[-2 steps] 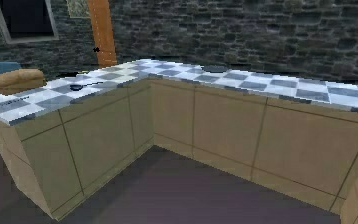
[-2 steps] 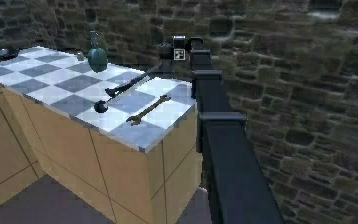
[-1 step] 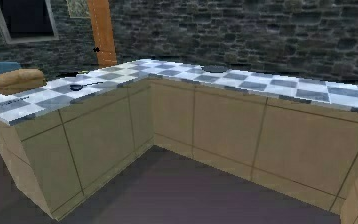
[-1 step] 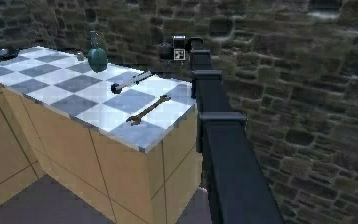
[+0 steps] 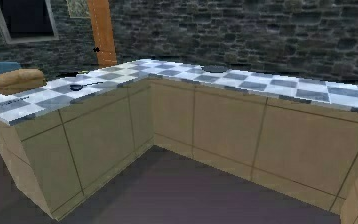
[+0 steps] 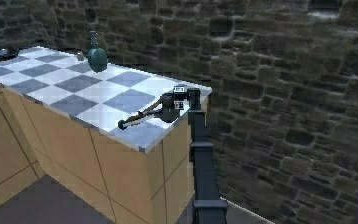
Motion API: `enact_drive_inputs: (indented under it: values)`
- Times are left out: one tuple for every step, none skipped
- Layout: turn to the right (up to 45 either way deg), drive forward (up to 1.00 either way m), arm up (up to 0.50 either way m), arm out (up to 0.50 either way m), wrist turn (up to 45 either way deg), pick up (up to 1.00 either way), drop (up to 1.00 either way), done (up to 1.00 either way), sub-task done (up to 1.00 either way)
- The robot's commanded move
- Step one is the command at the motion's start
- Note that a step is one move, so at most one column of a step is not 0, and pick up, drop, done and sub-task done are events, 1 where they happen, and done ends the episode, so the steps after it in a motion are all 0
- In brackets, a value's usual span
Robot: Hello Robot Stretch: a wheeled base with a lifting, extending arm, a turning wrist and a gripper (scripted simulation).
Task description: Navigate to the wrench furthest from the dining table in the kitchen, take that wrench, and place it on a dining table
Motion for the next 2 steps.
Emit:
enact_drive_inputs:
  values:
    - [0.0, 0.0, 0.0, 0.0, 0.0, 1.0, 0.0, 0.0, 0.0]
    - [0.0, 0.0, 0.1, 0.0, 0.0, 0.0, 0.0, 0.0, 0.0]
